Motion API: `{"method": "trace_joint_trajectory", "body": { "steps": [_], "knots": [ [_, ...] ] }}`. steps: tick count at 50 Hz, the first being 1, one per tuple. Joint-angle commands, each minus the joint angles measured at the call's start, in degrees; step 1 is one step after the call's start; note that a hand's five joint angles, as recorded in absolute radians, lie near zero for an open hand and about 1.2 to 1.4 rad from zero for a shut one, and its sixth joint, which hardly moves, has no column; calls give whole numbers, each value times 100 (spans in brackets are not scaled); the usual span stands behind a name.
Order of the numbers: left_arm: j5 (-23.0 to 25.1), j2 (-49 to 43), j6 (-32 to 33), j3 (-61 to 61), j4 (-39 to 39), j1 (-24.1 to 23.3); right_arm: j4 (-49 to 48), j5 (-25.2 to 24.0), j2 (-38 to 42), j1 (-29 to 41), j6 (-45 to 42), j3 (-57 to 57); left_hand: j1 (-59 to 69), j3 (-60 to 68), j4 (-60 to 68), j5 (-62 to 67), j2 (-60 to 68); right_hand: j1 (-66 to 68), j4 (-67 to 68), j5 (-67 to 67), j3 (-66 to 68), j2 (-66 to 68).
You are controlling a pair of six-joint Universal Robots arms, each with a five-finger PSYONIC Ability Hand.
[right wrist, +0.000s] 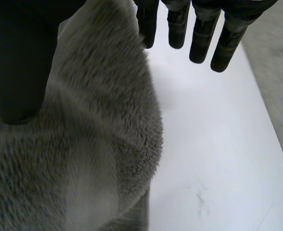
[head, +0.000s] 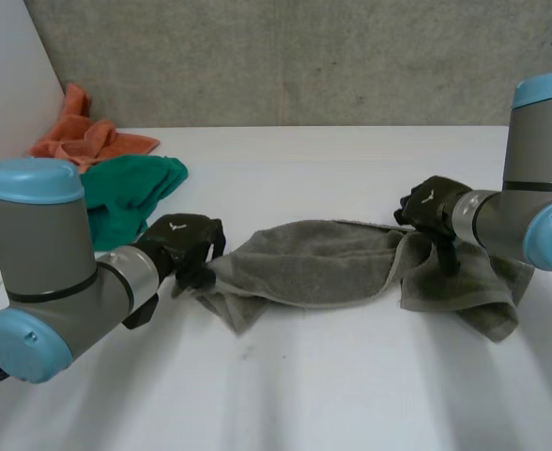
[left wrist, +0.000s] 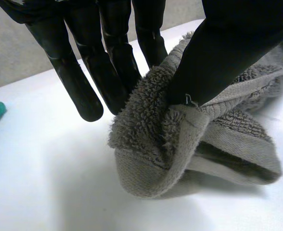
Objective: Fold the laundry.
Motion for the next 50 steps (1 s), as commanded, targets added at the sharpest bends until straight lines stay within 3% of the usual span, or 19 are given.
{"method": "trace_joint_trajectory", "body": {
  "steps": [1, 6, 15, 29, 40, 50],
  "knots": [
    [-124, 90, 11, 107, 168, 101, -635, 28, -1038, -49, 3393, 879, 1641, 1161, 1135, 1391, 1146, -239, -402, -456, -360, -448],
    [-124, 108, 11, 107, 203, 189, -1118, 1, -1601, -155, 4792, 1934, 1641, 1161, 1135, 1391, 1146, -239, -402, -456, -360, -448],
    [-124, 99, 11, 98, 203, 207, -2164, 62, -1874, -182, 5048, 3139, 1641, 1161, 1135, 1391, 1146, 340, 178, 123, 219, 131],
    [-124, 108, 11, 291, 203, 383, -2525, 300, -1637, -58, 4776, 3403, 1641, 1161, 1135, 1391, 1146, 930, 767, 713, 809, 721],
    [-133, 29, 11, 537, 203, 392, -3307, 344, -2692, -76, 3819, 4835, 1641, 1161, 1135, 1391, 1146, 1653, 1490, 1436, 1532, 1444],
    [-133, 11, 11, 652, 203, 409, -3966, 353, -2341, -129, 3431, 5258, 1641, 1161, 1135, 1391, 1146, 1871, 1709, 1654, 1751, 1663]
  ]
}}
